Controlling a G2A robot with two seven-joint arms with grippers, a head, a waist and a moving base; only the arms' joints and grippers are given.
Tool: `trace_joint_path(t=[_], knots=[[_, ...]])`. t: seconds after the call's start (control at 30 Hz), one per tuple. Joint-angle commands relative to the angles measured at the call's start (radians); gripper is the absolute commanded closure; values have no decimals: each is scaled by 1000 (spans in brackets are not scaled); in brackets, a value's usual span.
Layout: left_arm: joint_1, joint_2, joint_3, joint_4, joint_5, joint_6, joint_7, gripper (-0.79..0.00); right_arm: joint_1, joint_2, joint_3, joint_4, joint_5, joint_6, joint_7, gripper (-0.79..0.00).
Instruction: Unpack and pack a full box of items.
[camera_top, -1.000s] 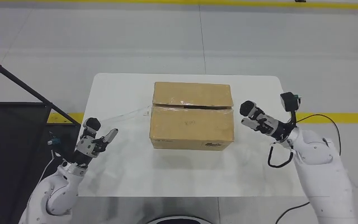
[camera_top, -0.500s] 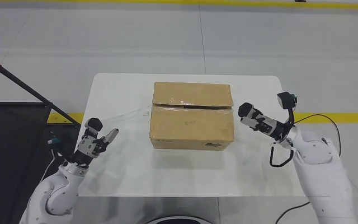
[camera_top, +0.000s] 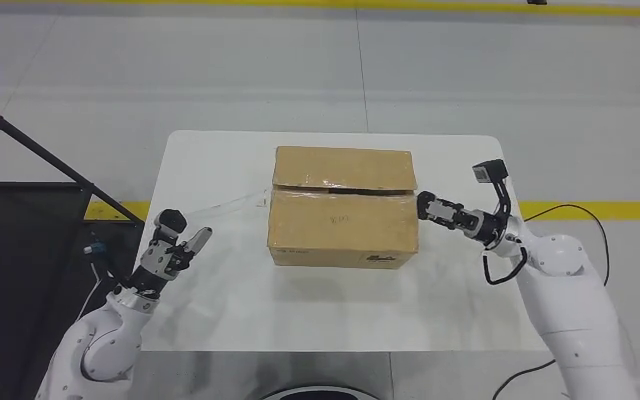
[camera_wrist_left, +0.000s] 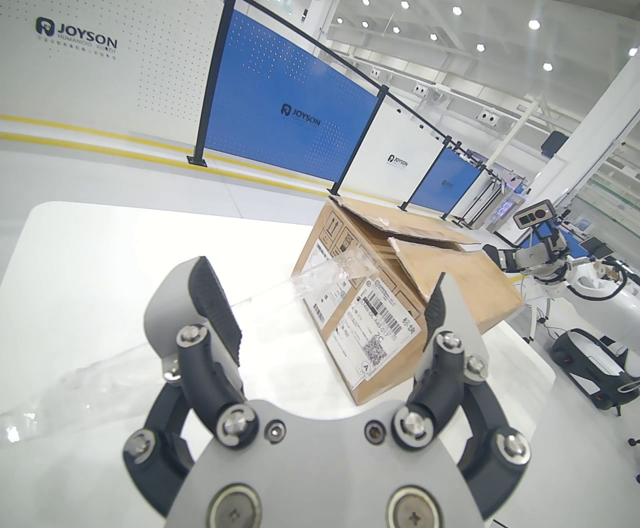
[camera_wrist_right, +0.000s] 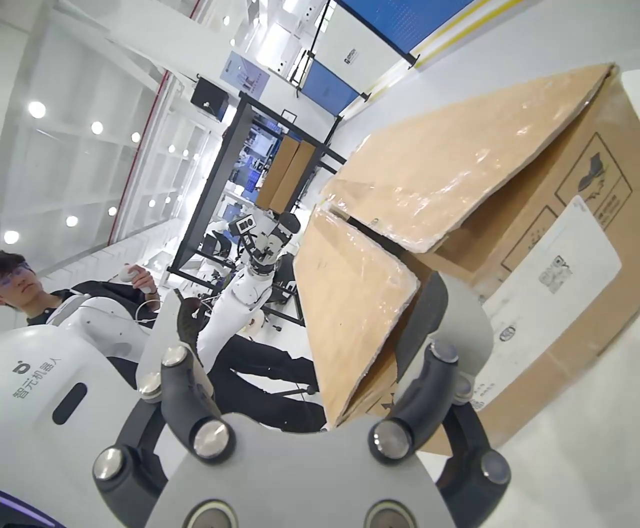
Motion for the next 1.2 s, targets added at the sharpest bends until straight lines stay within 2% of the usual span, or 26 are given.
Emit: trace_joint_path(t=[0.0,0.1,0.3,0.47,0.57,0.73,0.9,1.17], knots=[[-2,0,0,-2,-4,-4,-4,-785,9,-3,-11,10,47,-9,29,-785],[-1,0,5,-10,-11,-12,-5,-785,18,-4,-18,13,135,-12,65,-785],[-2,0,14,-21,-42,-28,-13,-785,-27,14,-1,-135,314,52,129,-785],[0,1,26,-44,-28,-43,-24,-785,-76,37,28,-251,358,136,213,-785],[-1,1,36,-55,-19,-49,-33,-785,-96,47,30,-295,347,185,262,-785],[-11,3,61,-69,51,-52,-69,-785,-115,71,-21,-363,188,215,292,-785],[-14,4,112,-80,190,-59,-90,-785,-117,107,-110,-395,66,172,249,-785],[-40,8,185,-44,316,-84,-134,-785,-81,174,-232,-411,25,73,150,-785]])
